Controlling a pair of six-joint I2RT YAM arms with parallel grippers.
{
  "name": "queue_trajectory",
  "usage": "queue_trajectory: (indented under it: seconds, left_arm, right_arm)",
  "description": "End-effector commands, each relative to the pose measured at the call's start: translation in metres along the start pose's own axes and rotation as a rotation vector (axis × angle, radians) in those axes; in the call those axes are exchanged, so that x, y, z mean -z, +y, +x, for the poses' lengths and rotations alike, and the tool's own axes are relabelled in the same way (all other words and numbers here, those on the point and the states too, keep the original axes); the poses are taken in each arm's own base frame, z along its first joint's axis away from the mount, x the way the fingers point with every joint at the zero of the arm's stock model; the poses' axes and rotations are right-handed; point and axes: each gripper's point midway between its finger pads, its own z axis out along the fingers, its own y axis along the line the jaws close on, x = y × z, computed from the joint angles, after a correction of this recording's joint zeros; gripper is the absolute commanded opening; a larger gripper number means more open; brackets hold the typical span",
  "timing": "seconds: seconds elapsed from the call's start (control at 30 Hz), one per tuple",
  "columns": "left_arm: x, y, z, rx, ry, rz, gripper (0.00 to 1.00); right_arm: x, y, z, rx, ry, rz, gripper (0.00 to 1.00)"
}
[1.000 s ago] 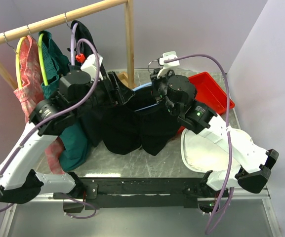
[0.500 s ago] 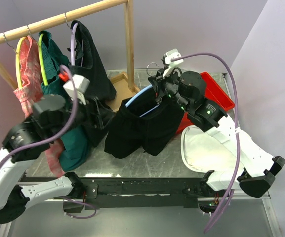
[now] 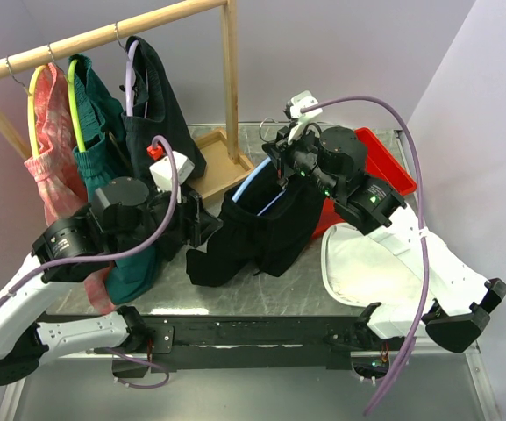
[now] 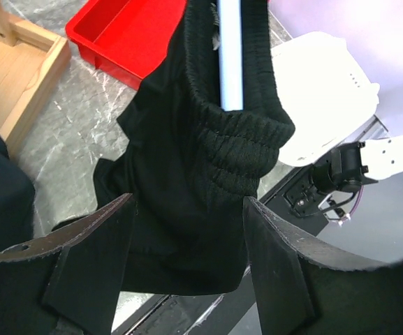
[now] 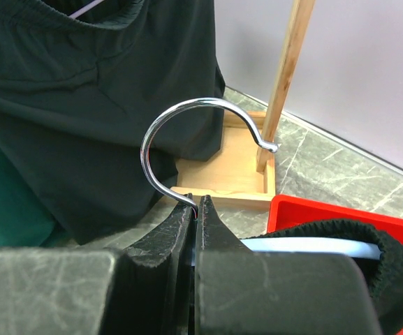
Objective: Place the shorts on the hanger
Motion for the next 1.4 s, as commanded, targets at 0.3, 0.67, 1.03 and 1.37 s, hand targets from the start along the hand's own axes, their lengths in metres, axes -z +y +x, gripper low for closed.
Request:
queue_trajectory:
  seconds: [0.3,0.67,1.03,1.37]
  left_arm:
    - [-0.006,-0.016,-0.001,-0.038,-0.010,0.068,0.70]
    - [-0.007,-0.016,0.008,-0.032,0.016,0.079,0.70]
    - [-0.018,-0.005,0.016,-0.054,0.023,0.026,0.70]
    - [-0.025,0.005,0.008,-0.052,-0.062,-0.020,0.37]
  right_arm:
    - [0.004,0.005,-0.046,-0.052,-0.150,-0.016,0.00]
    - [-0.003,-0.001,-0.045,-0.069,-0.144,0.020,0.00]
    - [-0.004,0.001,-0.046,-0.081,-0.155,0.011,0.00]
    - [0.005,0.018,-0.051,-0.079,-0.173,-0.084,0.00]
